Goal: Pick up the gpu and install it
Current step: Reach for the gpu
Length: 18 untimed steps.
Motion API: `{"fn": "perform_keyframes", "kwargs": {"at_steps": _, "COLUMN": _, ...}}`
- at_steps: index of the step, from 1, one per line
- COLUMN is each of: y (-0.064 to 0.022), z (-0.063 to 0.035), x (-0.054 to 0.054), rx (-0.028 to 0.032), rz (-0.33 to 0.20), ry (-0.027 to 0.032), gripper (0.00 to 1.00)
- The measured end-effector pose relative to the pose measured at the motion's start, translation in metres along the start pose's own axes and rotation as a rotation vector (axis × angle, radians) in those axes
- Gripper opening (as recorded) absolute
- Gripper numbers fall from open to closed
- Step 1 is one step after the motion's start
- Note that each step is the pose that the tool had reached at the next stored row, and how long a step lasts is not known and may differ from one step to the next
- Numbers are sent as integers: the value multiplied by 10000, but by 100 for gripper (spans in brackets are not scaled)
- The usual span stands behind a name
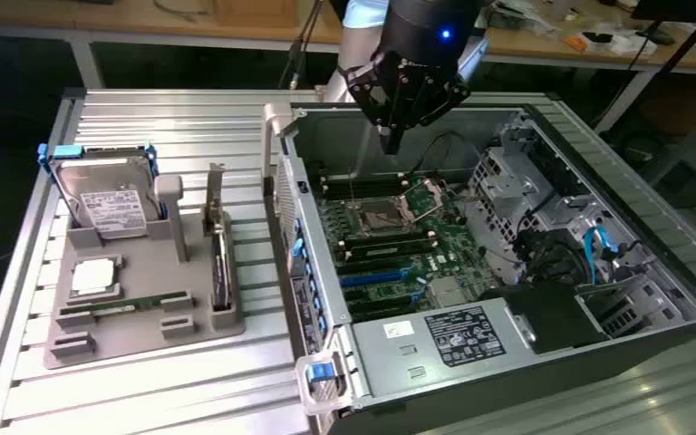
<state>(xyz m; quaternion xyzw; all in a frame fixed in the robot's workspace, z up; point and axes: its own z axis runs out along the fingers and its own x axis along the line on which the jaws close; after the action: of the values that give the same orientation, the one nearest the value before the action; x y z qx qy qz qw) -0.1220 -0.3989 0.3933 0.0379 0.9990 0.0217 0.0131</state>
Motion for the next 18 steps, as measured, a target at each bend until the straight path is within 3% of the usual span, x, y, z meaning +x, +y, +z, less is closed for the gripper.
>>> {"fn": "perform_keyframes", "kwargs": {"at_steps": 8, "y": -18, "z": -7, "x": 234, "rx": -11, "rz": -8, "ry": -152, "gripper": 11}}
{"fn": "perform_keyframes", "kwargs": {"at_steps": 12, "y": -27, "z": -10, "x": 356, "rx": -14, "rz": -8, "ry": -184, "gripper": 11}}
{"fn": "perform_keyframes", "kwargs": {"at_steps": 18, "y": -40, "z": -15, "x": 535, "rx": -13, "rz": -3, "ry": -186, "gripper": 11}}
